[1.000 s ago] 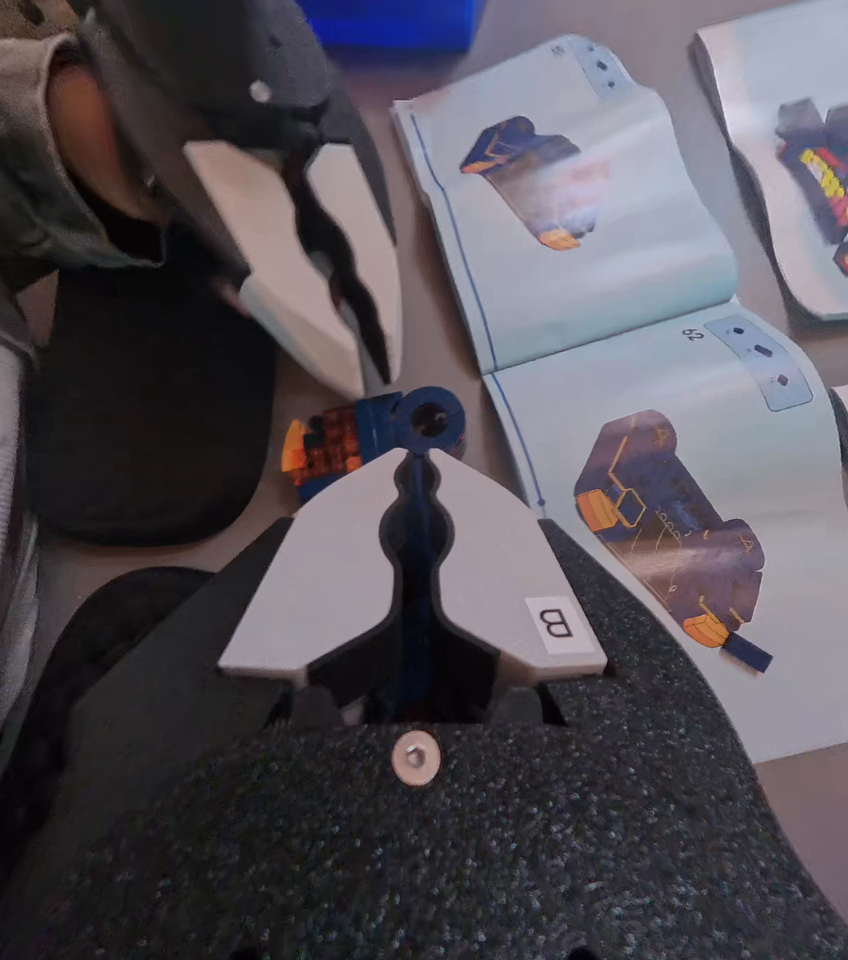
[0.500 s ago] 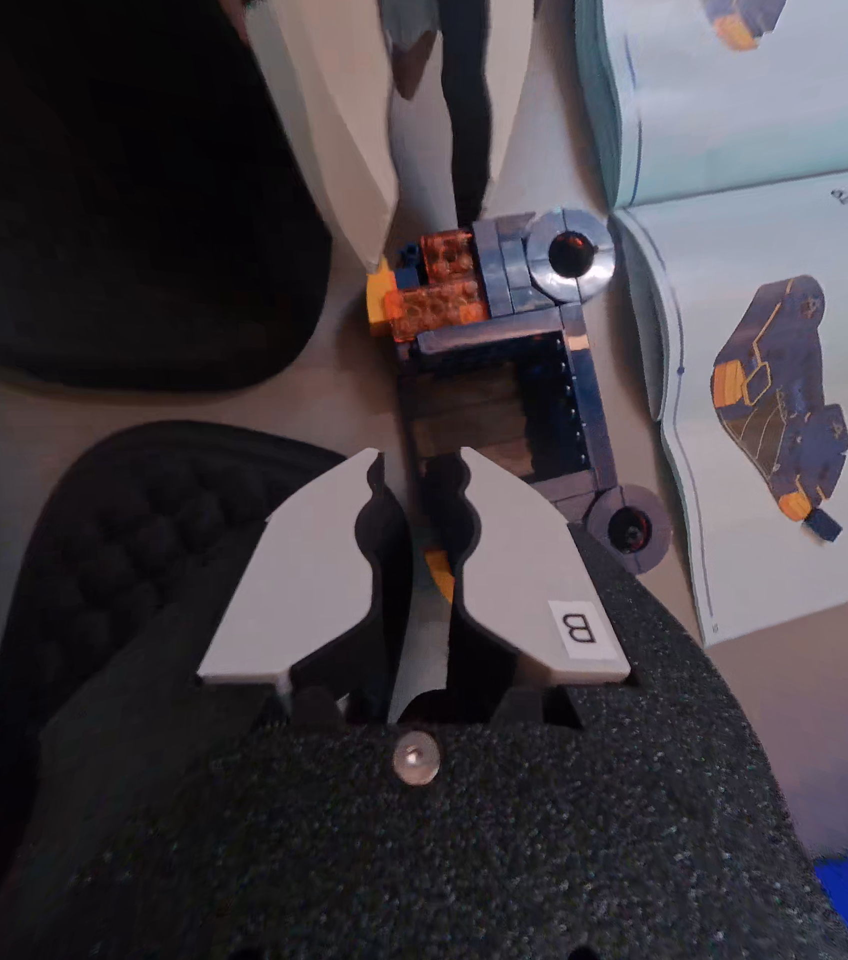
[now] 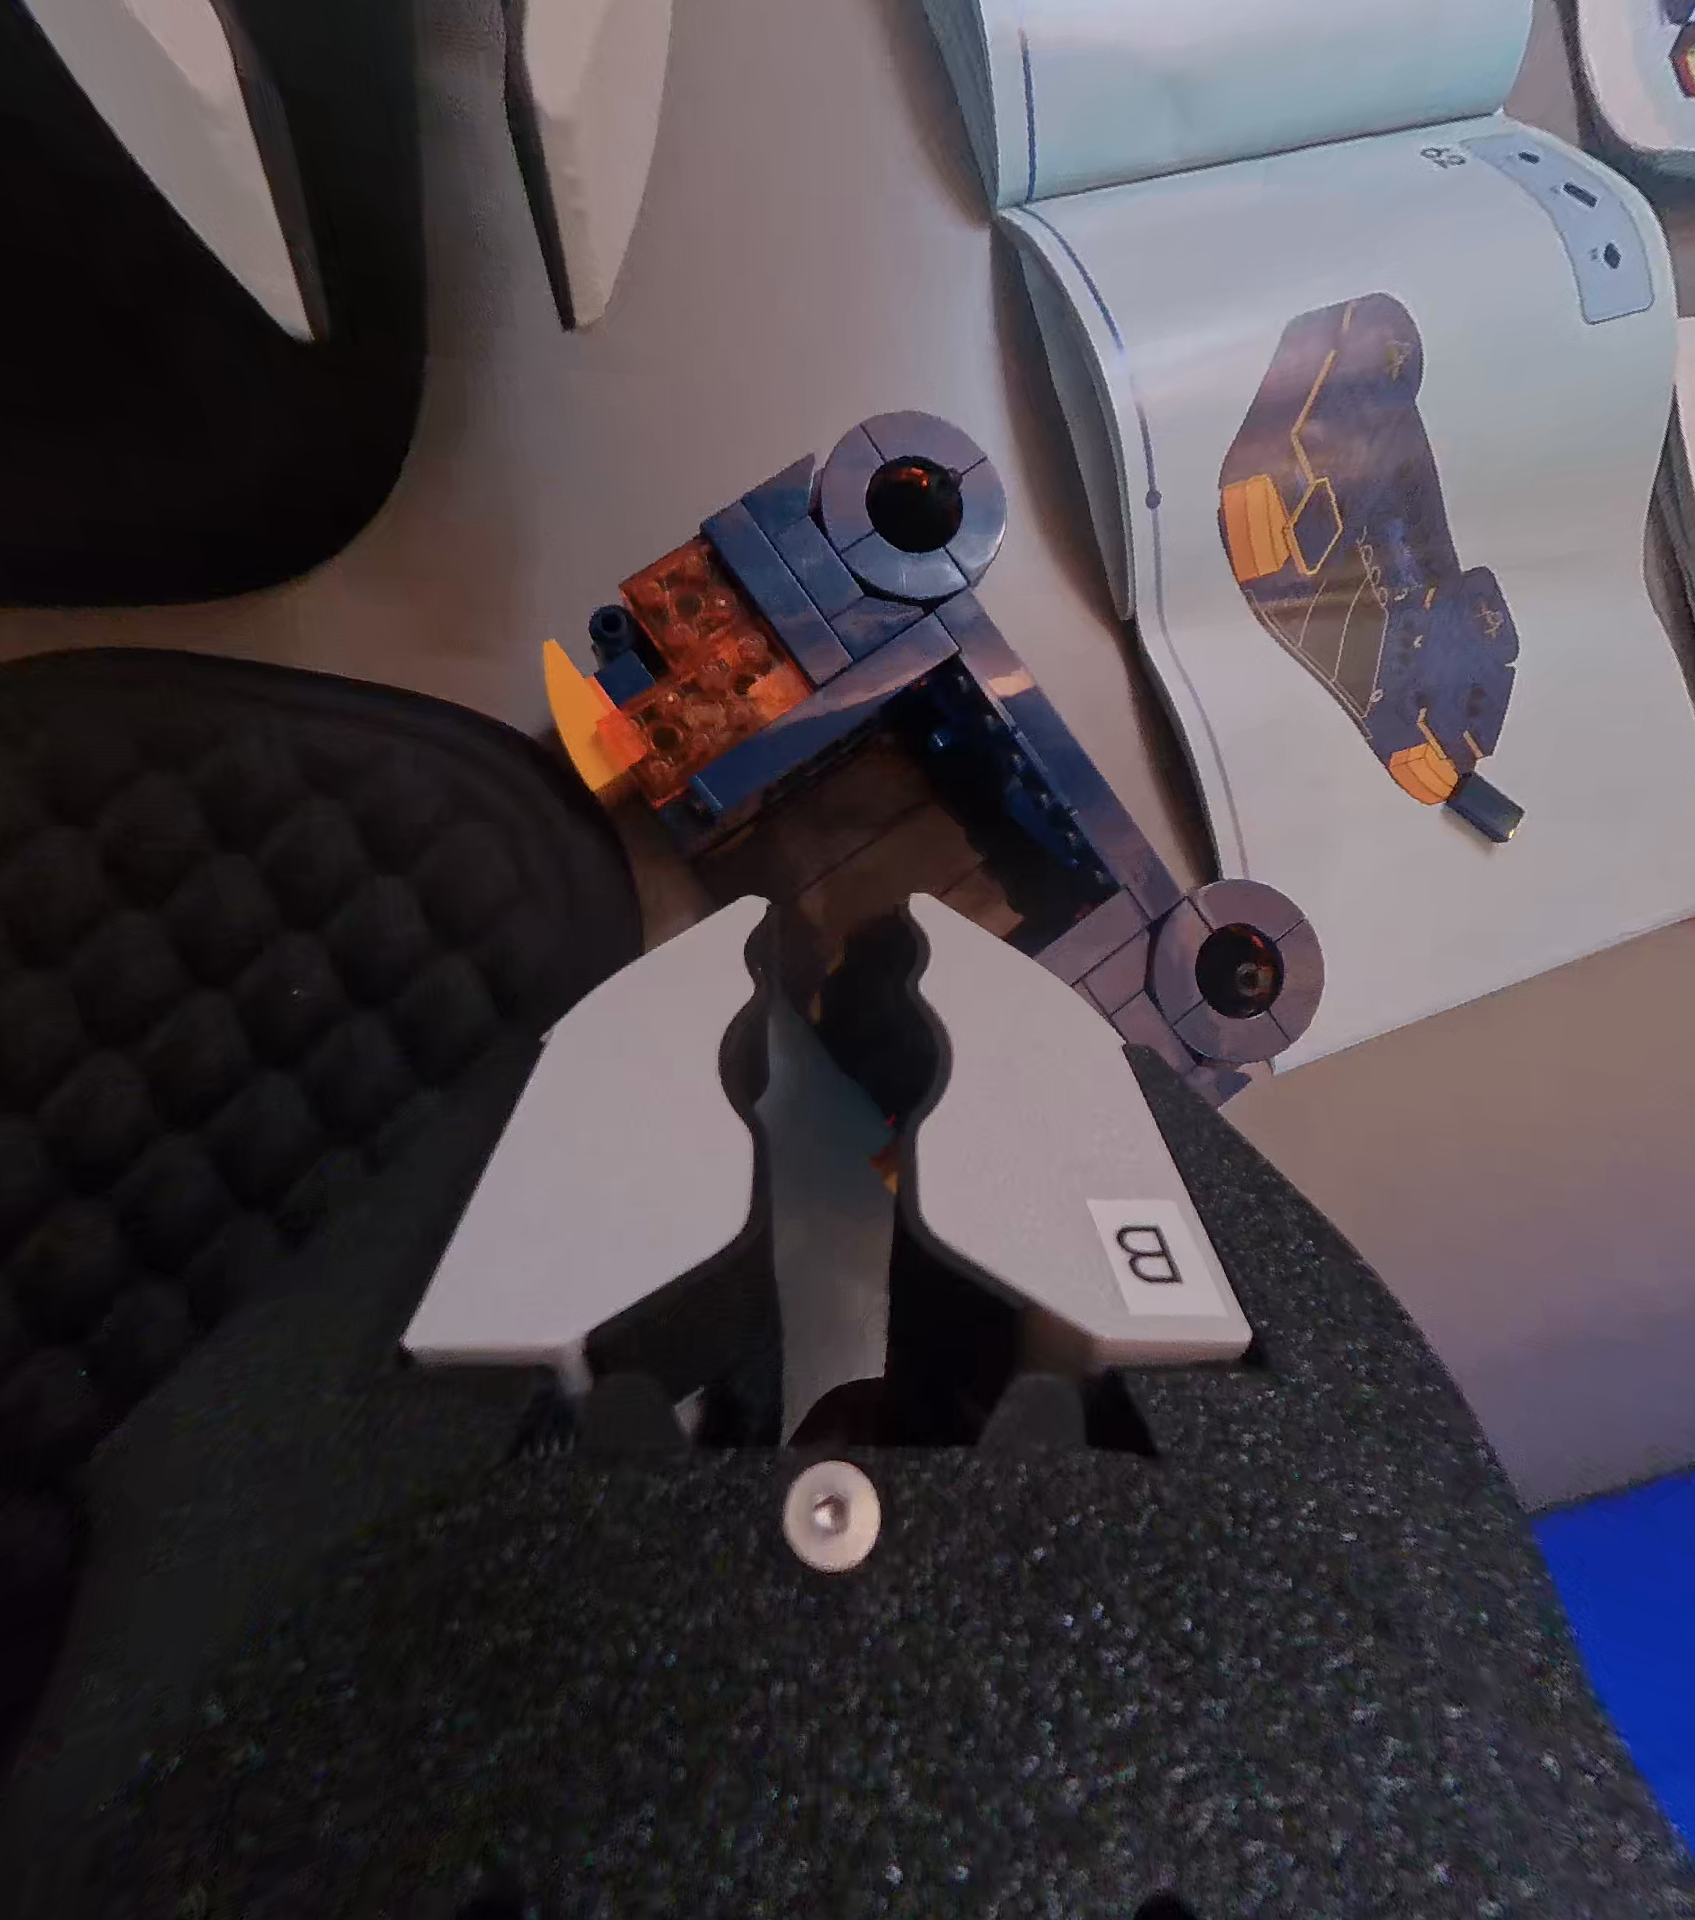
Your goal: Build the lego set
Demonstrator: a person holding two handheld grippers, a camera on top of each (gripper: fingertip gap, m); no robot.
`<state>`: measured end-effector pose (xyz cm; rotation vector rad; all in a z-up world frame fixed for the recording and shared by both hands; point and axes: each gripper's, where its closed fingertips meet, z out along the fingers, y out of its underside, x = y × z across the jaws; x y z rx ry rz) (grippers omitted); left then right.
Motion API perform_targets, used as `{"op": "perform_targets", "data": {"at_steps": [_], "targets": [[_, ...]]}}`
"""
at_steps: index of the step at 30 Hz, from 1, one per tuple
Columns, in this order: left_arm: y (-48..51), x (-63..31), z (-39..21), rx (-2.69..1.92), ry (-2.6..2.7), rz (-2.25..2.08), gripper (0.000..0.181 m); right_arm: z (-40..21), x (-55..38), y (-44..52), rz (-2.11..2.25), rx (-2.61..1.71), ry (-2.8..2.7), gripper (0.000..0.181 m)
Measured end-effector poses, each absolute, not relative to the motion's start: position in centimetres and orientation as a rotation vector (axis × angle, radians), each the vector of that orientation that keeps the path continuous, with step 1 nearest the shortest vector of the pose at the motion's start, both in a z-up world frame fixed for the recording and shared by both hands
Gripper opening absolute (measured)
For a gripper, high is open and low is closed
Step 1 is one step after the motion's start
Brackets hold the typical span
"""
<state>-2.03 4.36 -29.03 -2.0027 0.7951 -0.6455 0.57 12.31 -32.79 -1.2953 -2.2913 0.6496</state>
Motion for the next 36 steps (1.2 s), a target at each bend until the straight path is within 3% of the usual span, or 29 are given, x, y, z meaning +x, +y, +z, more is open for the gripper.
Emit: {"op": "perform_targets", "data": {"at_steps": [5,10,14,18,29,36], "targets": [[4.8,-2.8,-29.6,-1.936,0.850,-0.509,0.026,-32.0,0.1,11.7,0.802,-1.318,-2.223,0.020],[5.5,-4.0,-29.7,-1.909,0.795,-0.419,0.034,-28.4,-0.3,12.7,1.051,-1.382,-1.981,0.018],[6.1,-4.8,-29.7,-1.927,0.726,-0.409,0.039,-25.8,0.0,17.7,1.061,-1.556,-1.591,0.016],[6.3,-5.1,-29.8,-1.938,0.699,-0.409,0.039,-26.9,1.0,20.6,1.001,-1.777,-1.403,0.015],[6.6,-6.0,-28.7,-1.893,0.598,-0.451,0.035,-33.2,-7.2,23.6,0.518,-2.019,-1.893,0.023],[6.8,-6.6,-28.1,-1.866,0.527,-0.494,0.035,-33.8,-8.1,23.7,0.516,-1.977,-1.890,0.027]]}}
